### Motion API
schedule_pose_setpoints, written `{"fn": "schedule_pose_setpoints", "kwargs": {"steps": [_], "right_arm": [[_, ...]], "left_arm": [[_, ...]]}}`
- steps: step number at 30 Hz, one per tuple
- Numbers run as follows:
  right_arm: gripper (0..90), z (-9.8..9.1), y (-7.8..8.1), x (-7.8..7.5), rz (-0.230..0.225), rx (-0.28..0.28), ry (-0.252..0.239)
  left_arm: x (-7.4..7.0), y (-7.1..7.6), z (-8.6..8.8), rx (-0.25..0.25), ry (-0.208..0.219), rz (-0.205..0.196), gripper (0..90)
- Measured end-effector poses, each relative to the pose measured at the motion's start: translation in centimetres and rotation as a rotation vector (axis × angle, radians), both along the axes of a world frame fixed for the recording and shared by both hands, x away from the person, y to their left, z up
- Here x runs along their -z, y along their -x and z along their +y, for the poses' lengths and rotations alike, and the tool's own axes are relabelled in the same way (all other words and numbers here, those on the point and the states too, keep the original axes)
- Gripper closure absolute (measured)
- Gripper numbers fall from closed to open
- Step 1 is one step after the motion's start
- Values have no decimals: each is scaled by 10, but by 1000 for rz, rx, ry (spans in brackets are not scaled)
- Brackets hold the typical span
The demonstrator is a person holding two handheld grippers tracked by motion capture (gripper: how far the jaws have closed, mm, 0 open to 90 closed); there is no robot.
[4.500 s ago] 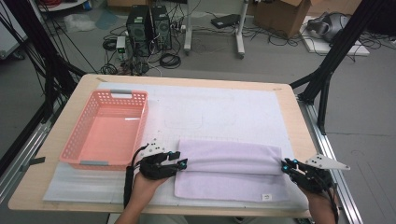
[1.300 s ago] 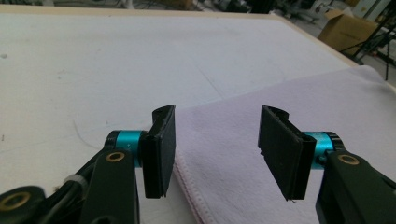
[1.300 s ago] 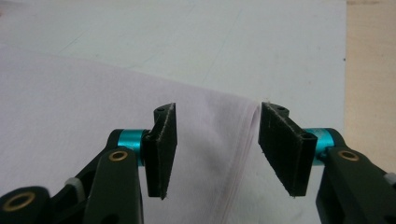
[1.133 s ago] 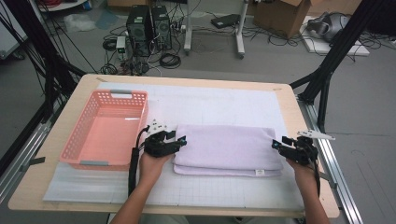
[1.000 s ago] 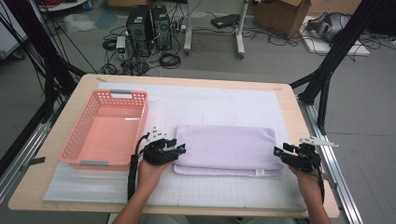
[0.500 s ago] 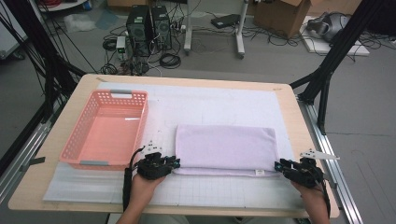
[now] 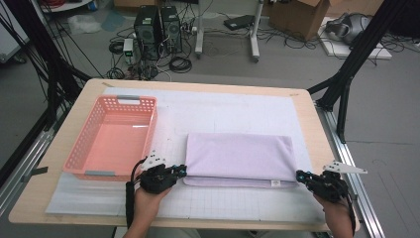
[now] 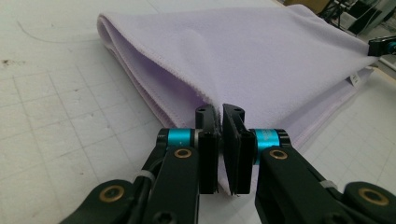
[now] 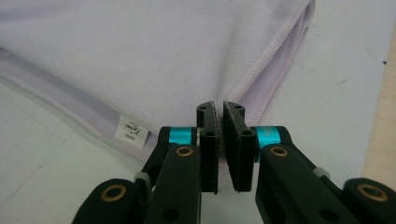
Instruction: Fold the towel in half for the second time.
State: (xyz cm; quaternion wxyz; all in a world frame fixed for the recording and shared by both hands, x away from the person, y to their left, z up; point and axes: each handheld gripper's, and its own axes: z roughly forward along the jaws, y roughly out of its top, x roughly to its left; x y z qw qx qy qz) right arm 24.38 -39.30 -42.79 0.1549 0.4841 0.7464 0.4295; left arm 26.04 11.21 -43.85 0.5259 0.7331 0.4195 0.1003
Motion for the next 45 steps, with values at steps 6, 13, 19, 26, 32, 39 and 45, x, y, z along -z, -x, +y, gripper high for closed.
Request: {"fn": "schedule_pose_setpoints", "kwargs": {"steps": [6, 13, 19, 26, 32, 39, 45], "right_arm": [[844, -3, 11, -4, -17, -12, -17], [613, -4, 11, 0, -19, 53, 13], [732, 13, 7, -3, -95, -27, 27], [722, 28, -6, 17, -7, -64, 121], [673, 25, -3, 15, -2, -57, 126], [461, 13, 12, 2, -112, -8, 70], [279, 10, 11, -2, -149, 41, 7]], "left_arm": [[0, 14, 3, 15, -8, 3, 857], [5, 15, 3, -42, -54, -36, 590], [3, 7, 3, -53, -32, -100, 567], [7, -1, -3, -33, -38, -104, 561], [6, -1, 5, -43, 6, -107, 462], [4, -1, 11, -48, 36, -138, 315], [3, -1, 9, -59, 35, -161, 244]]}}
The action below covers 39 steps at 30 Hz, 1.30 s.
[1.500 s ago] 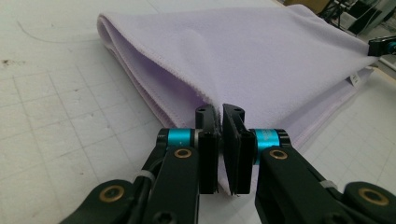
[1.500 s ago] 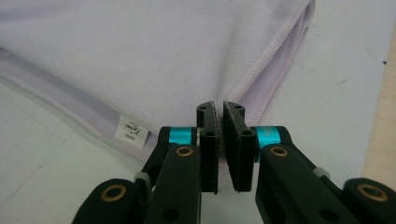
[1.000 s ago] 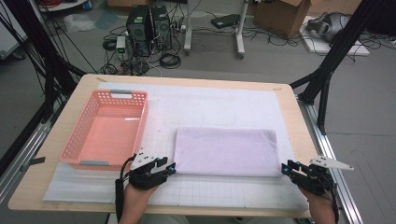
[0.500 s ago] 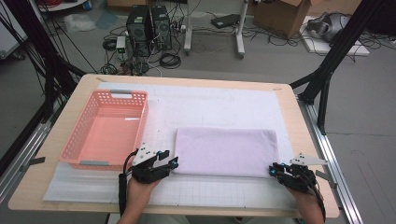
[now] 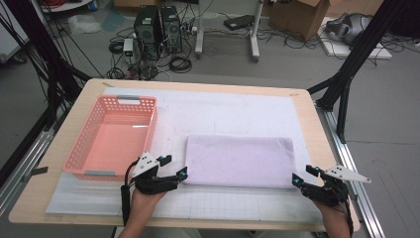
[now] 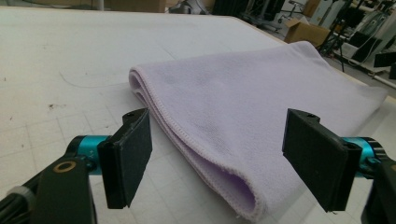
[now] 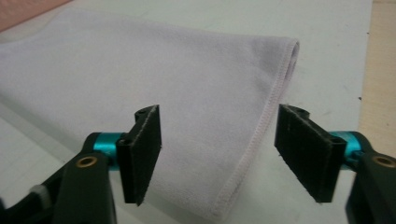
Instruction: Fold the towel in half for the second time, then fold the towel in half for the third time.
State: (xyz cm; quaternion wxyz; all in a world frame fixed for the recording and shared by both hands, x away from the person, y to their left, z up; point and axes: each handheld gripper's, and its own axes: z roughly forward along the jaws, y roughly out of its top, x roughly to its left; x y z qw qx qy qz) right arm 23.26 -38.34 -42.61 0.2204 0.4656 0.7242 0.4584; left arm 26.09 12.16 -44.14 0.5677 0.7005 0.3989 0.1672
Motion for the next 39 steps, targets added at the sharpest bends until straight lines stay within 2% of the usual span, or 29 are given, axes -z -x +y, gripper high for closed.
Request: {"fn": "schedule_pose_setpoints", "kwargs": {"steps": [4, 8, 11, 20, 28, 35, 39], "right_arm": [[251, 1, 0, 0, -10, -5, 18], [215, 1, 0, -2, -33, 8, 16], [213, 0, 2, -3, -45, 12, 16], [211, -1, 2, -4, -44, 28, 7], [211, 1, 2, -6, -51, 21, 21], [209, 4, -1, -8, -55, 7, 4], [203, 10, -5, -11, -57, -14, 2]], "left_arm": [[1, -3, -4, 1, -4, -5, 193], [-1, -2, -3, 14, 5, -19, 201], [-3, -1, -1, 3, 6, -24, 215], [-4, 0, 1, -10, 8, -29, 220], [-3, 0, -3, 6, -3, -18, 230], [-2, 1, -4, 1, 0, 8, 233], [-2, 5, -5, 17, -12, 20, 235]]}}
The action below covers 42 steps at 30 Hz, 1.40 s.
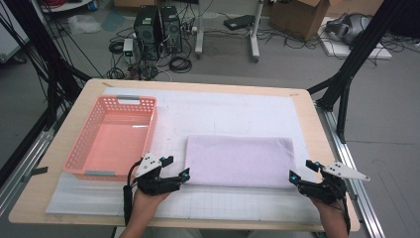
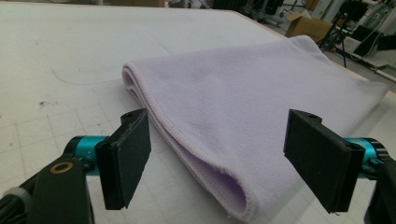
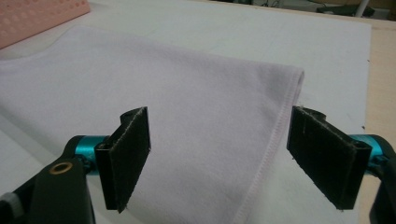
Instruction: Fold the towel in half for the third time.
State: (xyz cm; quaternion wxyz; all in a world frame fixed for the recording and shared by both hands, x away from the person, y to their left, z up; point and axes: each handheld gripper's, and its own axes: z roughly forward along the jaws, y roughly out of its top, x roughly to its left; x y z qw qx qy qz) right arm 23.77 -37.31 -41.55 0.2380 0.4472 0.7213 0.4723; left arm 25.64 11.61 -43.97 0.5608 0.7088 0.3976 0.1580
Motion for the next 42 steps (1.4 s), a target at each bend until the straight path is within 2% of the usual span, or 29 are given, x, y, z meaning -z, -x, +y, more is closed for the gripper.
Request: {"fn": "schedule_pose_setpoints", "kwargs": {"steps": [4, 7, 15, 19, 23, 27, 29, 31, 34, 42], "right_arm": [[188, 6, -3, -4, -9, -24, -22], [183, 13, -7, -5, -5, -56, -22], [183, 43, -23, -13, 0, -143, -4], [183, 63, -37, -18, 5, -188, 18], [184, 86, -55, -25, 17, -228, 19], [190, 111, -74, -30, 41, -275, 50], [207, 122, -83, -30, 53, -290, 57], [230, 132, -91, -29, 69, -308, 64], [270, 145, -103, -28, 96, -334, 81], [344, 181, -130, -28, 138, -392, 120]], "left_arm": [[-1, 4, 0, 0, -8, 2, 254], [0, 4, -1, -2, -21, 23, 265], [6, -5, -5, -23, -53, 147, 302], [7, -7, -9, -8, -65, 171, 320], [8, -8, -12, -2, -93, 193, 332], [11, -9, -15, 1, -125, 223, 365], [13, -9, -17, 10, -138, 238, 398], [13, -7, -21, 15, -164, 228, 427], [13, -7, -24, 28, -177, 225, 501], [14, -11, -21, 17, -143, 256, 684]]}}
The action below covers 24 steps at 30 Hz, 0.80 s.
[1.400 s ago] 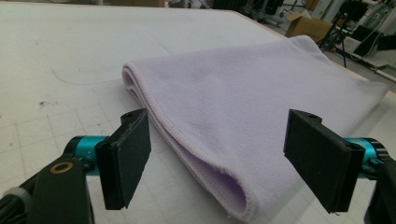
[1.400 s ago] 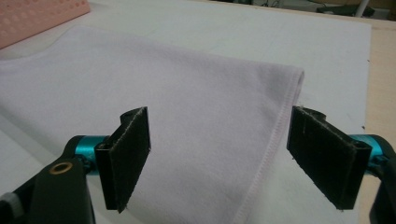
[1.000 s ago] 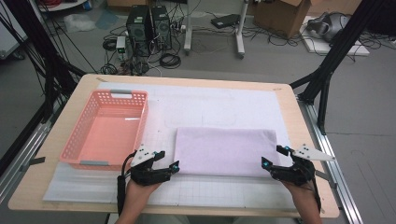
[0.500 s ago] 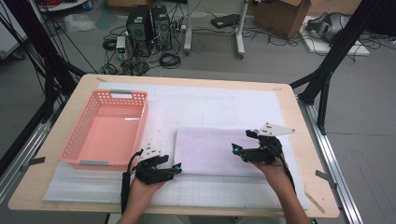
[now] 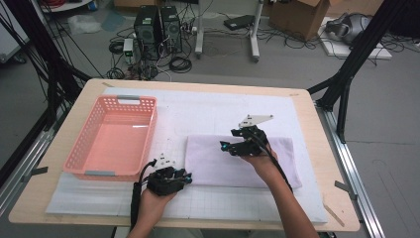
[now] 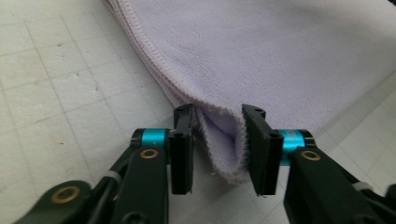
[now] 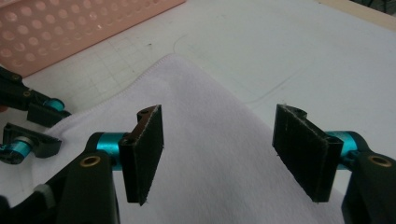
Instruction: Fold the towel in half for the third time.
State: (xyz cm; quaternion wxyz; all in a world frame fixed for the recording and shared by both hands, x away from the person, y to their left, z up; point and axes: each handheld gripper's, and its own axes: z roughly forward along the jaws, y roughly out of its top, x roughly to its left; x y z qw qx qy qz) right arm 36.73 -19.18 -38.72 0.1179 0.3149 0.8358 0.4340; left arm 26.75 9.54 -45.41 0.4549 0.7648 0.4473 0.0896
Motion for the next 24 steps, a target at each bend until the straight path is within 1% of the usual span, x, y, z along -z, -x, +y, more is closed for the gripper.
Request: {"fn": "schedule_pose_setpoints", "kwargs": {"steps": [4, 6, 10, 11, 12, 15, 19, 23, 24], "right_arm": [[362, 20, -11, 2, 12, -21, 26], [367, 33, -18, 4, 25, -40, 47], [364, 56, -30, 8, 46, -68, 70], [364, 63, -33, 9, 56, -69, 84], [365, 69, -36, 11, 57, -73, 91], [364, 81, -42, 16, 68, -77, 111], [364, 93, -50, 22, 83, -87, 134], [380, 101, -57, 29, 93, -81, 137], [387, 102, -58, 31, 102, -80, 140]], "left_arm": [[0, 1, -4, 3, 6, 5, 761], [0, 1, -4, -1, 6, 7, 772], [1, 0, -2, -8, 36, 31, 780], [1, 0, -1, -9, 40, 36, 781], [1, 0, -1, -11, 46, 38, 781], [1, 0, -1, -11, 50, 40, 781], [2, 1, 1, -6, 61, 43, 780], [2, 1, 2, -6, 72, 48, 780], [2, 1, 3, -6, 73, 49, 780]]}}
